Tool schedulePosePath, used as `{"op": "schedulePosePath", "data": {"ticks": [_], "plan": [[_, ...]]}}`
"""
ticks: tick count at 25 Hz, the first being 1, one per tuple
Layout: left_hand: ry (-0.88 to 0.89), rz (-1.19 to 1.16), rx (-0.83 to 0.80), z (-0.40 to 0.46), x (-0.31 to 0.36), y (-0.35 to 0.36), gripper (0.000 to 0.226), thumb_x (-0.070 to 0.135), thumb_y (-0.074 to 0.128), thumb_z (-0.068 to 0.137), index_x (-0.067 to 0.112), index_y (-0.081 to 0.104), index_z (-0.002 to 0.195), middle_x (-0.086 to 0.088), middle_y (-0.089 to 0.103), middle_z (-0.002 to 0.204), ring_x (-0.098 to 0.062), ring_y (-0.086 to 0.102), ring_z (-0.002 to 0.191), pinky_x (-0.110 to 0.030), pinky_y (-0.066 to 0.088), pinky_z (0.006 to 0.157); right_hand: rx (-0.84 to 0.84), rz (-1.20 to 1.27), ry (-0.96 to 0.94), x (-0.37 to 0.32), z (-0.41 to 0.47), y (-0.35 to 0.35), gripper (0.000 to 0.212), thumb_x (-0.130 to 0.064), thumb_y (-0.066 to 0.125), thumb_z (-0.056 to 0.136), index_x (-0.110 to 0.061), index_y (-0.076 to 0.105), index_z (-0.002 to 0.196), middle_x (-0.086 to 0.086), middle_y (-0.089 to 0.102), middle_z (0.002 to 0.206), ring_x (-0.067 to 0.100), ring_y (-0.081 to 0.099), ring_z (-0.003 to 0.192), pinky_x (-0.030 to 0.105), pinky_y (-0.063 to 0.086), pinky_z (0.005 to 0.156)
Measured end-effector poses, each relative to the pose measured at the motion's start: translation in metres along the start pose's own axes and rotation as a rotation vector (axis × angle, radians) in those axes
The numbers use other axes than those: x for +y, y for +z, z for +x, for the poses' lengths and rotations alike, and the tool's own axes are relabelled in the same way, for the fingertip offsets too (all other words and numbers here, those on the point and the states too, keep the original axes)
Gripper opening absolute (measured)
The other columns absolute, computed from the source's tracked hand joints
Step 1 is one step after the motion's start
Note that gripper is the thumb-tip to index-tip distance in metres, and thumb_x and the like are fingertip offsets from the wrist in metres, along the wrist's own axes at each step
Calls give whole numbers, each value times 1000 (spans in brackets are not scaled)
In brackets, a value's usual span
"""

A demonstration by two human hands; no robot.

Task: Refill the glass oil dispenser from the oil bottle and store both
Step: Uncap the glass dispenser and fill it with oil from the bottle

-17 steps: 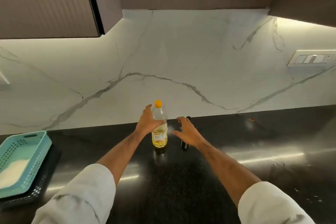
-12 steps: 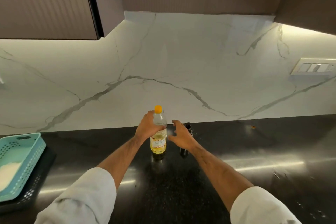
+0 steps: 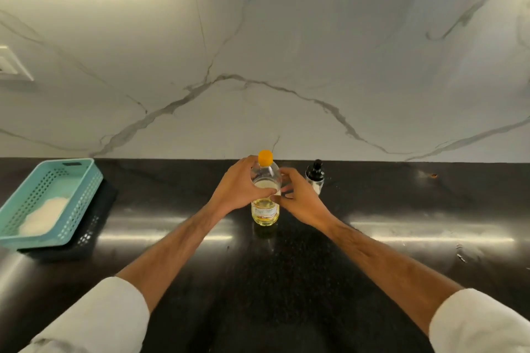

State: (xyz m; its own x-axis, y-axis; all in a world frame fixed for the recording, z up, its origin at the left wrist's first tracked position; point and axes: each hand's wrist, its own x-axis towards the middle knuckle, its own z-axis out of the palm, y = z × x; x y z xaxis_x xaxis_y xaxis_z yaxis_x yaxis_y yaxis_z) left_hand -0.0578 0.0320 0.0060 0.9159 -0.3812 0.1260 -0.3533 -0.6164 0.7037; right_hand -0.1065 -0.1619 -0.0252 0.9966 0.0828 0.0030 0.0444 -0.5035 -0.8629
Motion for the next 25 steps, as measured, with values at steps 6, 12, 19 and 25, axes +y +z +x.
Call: {"op": "schedulePosePath", "data": {"ticks": [6,12,19,25], "plan": [[16,48,-16,-76,5,-6,68,53,87,66,33,55,122,16,60,109,-5,62,96,-27,56,77,-67,72,-20,-7,-70,18,60,-32,84,85,-29,51,134,-16,64,120,2,65,106,24,58,90],[44,-44,2,-129,4,7,70,59,83,68,41,50,127,21,56,118,2,55,108,-15,48,84,-147,41,23,-1,-103,27,65,-37,88,79,-34,52,133,-20,63,121,-2,62,109,26,56,94],[28,-256,-46,-134,-1,15,74,51,84,75,36,46,137,15,54,132,-10,58,121,-18,50,92,-181,-62,-50,33,-63,-13,59,-24,86,82,-29,56,133,-13,60,127,2,61,110,27,51,93],[13,-367,-24,-122,1,17,69,46,77,80,30,46,140,10,56,141,-16,54,132,-34,48,104,267,-283,272,85,44,-71,90,-35,88,76,-15,39,149,7,40,149,29,36,138,49,37,116]]}}
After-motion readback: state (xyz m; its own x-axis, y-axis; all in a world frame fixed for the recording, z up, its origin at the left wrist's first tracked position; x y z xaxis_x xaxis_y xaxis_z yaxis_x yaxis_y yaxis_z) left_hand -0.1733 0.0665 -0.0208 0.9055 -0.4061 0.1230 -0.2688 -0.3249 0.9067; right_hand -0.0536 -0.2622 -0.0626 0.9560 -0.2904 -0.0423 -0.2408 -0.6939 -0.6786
